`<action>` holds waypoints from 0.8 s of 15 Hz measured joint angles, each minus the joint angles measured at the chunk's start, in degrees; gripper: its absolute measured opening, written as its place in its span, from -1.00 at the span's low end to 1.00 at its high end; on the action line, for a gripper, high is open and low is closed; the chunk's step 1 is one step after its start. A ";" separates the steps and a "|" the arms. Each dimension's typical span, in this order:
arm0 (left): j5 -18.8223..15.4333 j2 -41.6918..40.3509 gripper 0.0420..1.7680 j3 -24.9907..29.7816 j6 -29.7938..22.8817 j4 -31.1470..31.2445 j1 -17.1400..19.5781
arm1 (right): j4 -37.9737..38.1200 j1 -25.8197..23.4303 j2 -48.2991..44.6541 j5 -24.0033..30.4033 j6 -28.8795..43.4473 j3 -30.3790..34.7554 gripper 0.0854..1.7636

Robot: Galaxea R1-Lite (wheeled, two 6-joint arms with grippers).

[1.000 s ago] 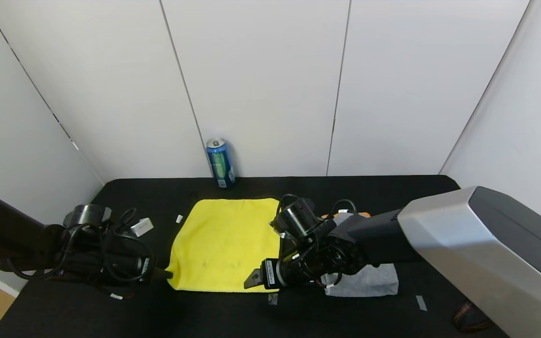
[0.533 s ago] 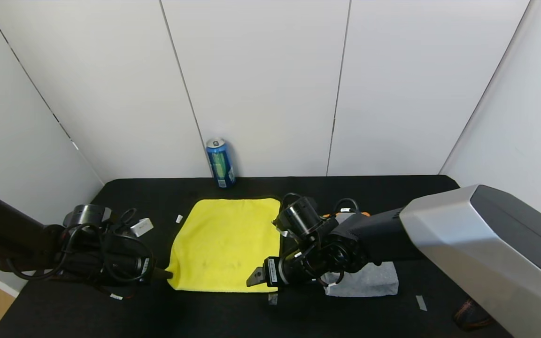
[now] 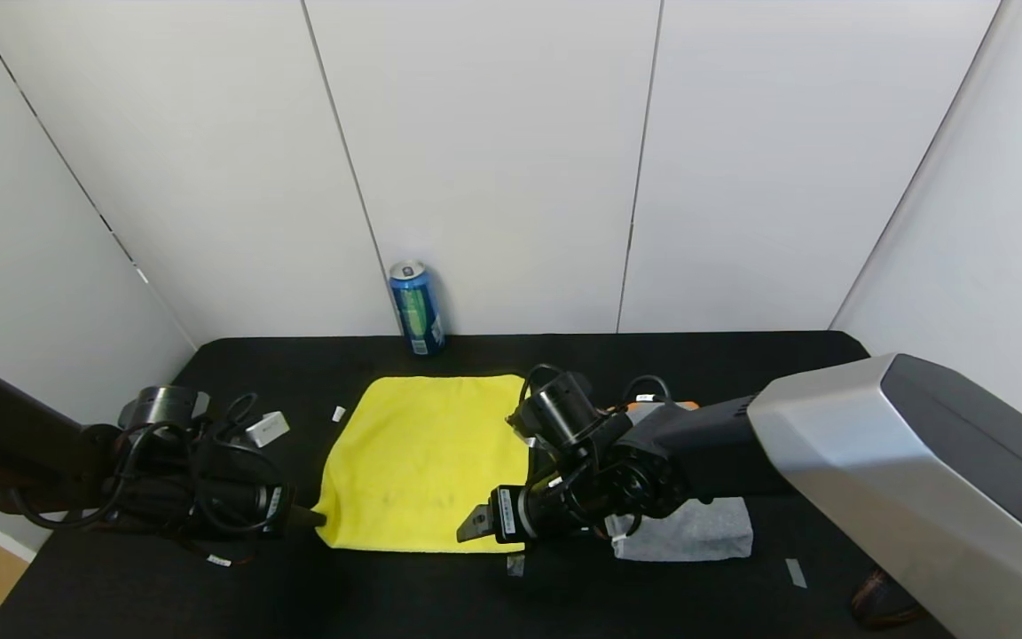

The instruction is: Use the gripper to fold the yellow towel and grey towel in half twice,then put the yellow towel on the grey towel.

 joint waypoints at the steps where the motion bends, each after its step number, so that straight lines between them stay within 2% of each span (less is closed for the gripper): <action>1: 0.00 -0.06 -0.92 0.02 0.00 0.02 0.05 | 0.01 0.16 0.35 0.02 0.00 -0.50 0.94; 9: 0.00 -0.09 -0.92 0.02 0.00 0.02 0.09 | 0.00 0.22 2.06 0.00 0.11 -2.35 0.94; 10: 0.00 -0.09 -0.92 0.02 0.00 0.00 0.09 | 0.00 0.20 2.17 0.00 0.07 -2.43 0.85; 12: 0.00 -0.09 -0.92 0.02 0.00 0.00 0.09 | 0.01 0.06 2.34 0.00 0.00 -2.45 0.45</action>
